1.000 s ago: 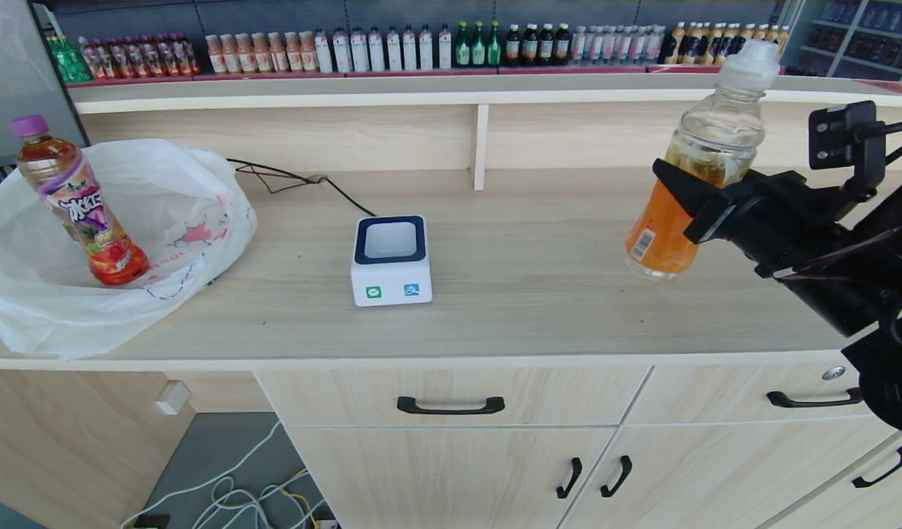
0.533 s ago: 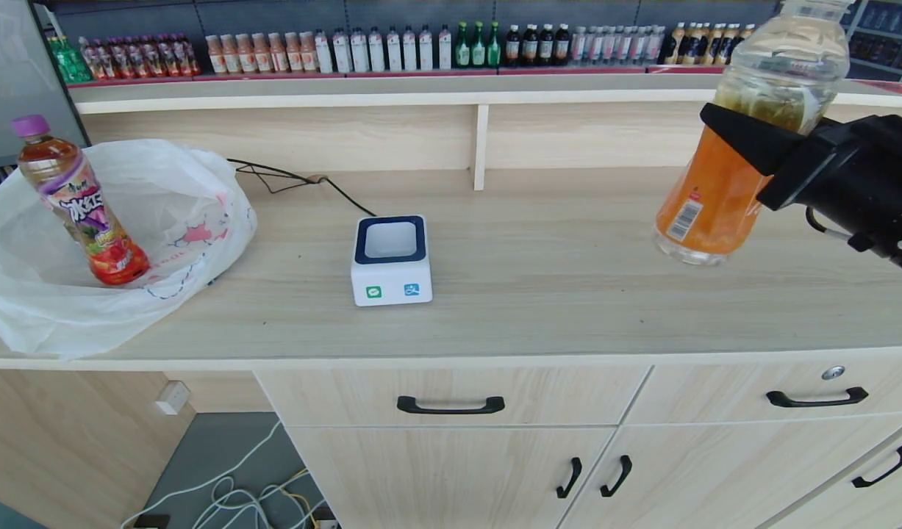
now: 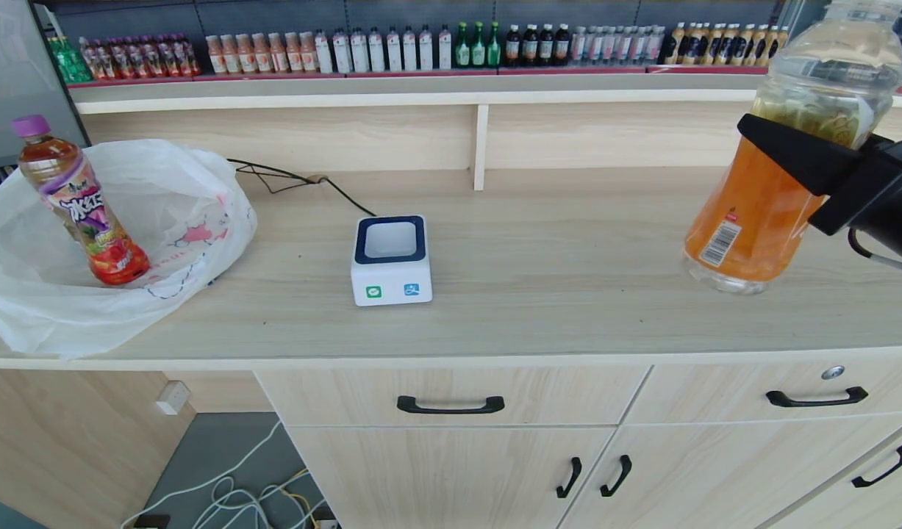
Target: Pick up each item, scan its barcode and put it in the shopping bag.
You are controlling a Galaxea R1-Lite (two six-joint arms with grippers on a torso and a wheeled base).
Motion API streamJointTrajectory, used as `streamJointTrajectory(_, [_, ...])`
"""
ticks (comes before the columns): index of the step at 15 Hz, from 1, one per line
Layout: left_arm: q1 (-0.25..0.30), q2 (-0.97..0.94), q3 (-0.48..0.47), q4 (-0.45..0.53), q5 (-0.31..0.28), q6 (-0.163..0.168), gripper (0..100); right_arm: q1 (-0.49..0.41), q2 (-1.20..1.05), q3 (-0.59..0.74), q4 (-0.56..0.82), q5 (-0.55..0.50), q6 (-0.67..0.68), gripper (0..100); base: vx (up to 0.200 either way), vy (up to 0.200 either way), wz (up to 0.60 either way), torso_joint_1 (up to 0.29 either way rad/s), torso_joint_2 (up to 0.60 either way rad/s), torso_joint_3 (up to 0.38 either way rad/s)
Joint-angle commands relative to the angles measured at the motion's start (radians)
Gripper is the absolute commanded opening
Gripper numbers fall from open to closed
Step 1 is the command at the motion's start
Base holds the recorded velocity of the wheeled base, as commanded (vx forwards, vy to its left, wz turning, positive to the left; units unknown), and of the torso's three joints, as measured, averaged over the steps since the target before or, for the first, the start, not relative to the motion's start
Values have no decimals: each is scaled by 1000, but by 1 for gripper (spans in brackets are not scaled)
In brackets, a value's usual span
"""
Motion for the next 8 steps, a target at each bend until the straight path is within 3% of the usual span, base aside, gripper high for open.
streamJointTrajectory(1, [0, 0, 0, 0, 0, 0, 100, 2, 4, 24, -1, 0, 1, 0, 0, 0, 0, 0, 0, 0])
streamJointTrajectory(8, [0, 0, 0, 0, 0, 0, 100, 1, 24, 24, -1, 2, 3, 0, 0, 0, 0, 0, 0, 0])
